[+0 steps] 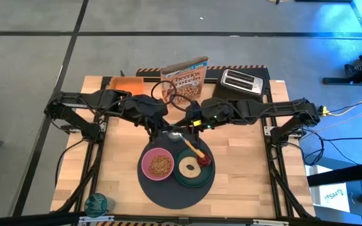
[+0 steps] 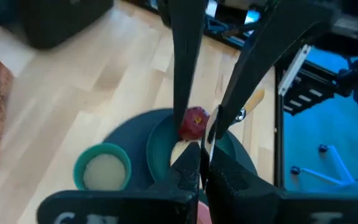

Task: Arrange a breakfast setting
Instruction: Put the spoon on the table mat to the left of the pink bowl

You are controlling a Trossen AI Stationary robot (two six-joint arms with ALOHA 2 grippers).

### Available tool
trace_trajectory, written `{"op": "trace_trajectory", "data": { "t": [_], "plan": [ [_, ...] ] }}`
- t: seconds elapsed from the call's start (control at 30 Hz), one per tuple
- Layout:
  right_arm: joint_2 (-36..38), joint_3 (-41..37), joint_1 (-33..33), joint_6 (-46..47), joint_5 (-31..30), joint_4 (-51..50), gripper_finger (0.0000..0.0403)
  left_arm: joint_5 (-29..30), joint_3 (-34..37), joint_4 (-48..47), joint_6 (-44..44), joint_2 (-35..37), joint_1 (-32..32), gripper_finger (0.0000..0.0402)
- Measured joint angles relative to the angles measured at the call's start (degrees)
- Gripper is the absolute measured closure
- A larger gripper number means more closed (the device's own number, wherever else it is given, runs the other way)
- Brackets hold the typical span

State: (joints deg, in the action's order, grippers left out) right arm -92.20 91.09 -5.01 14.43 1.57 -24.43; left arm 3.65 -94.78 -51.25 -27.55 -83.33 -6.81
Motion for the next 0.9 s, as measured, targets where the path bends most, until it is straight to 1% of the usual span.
{"op": "trace_trajectory", "data": {
  "t": [0.17, 0.23, 0.3, 0.4, 0.53, 0.67, 0.77, 0.9],
  "plan": [
    [0.0, 0.0, 0.9, -0.4, 2.4, 0.1, 0.0349, 0.7, 0.0, 0.6, 1.1, 0.0, 0.0, 0.0398],
    [0.0, 0.0, 1.0, -0.3, 2.7, 0.0, 0.0373, 1.9, 0.0, 0.7, 1.1, 0.0, 0.0, 0.0396],
    [0.0, 0.0, 1.4, -0.4, 2.5, -0.1, 0.0394, 2.5, 0.0, 1.0, 1.1, 0.0, 0.0, 0.0386],
    [0.0, 0.0, 1.5, 0.3, 2.1, 0.5, 0.0394, 3.2, 0.0, 1.6, 0.8, 0.4, 0.0, 0.0355],
    [0.0, 0.0, 1.4, 1.8, -2.0, 0.6, 0.04, 6.4, 0.0, 1.5, -1.3, 1.5, -0.1, 0.0302],
    [0.4, 0.0, 1.5, 3.7, -9.0, 1.0, 0.0401, 11.4, 0.0, -0.7, -4.4, 5.1, -0.1, 0.0259],
    [1.2, 0.0, 1.4, 4.9, -15.0, 3.4, 0.0401, 16.0, 0.0, -1.9, -6.9, 8.8, -0.5, 0.024],
    [2.5, 0.0, 1.5, 4.6, -19.6, 12.3, 0.0401, 25.7, -0.1, -1.6, -8.5, 11.5, -4.1, 0.0233]
  ]
}}
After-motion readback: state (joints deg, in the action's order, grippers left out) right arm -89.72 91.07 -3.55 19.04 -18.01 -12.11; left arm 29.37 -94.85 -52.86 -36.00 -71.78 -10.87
